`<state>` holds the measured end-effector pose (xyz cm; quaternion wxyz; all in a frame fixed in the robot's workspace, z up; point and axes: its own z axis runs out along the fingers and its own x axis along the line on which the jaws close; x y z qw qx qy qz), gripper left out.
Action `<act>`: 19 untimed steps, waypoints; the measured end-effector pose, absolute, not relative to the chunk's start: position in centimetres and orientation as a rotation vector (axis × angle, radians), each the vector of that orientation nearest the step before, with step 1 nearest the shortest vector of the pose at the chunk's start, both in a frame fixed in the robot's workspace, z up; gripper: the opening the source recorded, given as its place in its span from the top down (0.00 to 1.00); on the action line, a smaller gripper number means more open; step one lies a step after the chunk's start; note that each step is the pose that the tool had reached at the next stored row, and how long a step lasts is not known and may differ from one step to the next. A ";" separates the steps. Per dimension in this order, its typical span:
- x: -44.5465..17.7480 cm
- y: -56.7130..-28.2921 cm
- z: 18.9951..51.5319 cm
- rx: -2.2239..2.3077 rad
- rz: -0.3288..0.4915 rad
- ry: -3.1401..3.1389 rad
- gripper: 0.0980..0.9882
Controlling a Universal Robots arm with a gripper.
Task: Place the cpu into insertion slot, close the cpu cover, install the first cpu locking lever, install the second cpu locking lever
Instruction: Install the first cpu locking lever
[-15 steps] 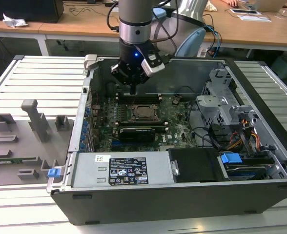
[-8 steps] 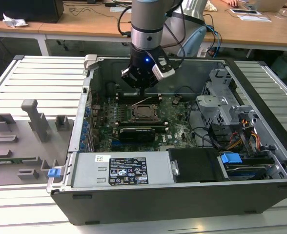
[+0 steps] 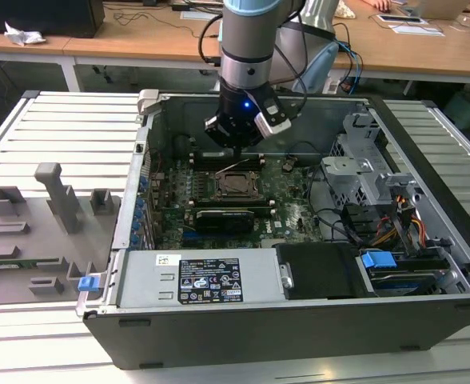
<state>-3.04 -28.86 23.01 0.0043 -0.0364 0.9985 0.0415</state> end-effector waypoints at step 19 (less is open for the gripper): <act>-1.9 -28.4 21.1 -0.114 0.126 3.129 0.99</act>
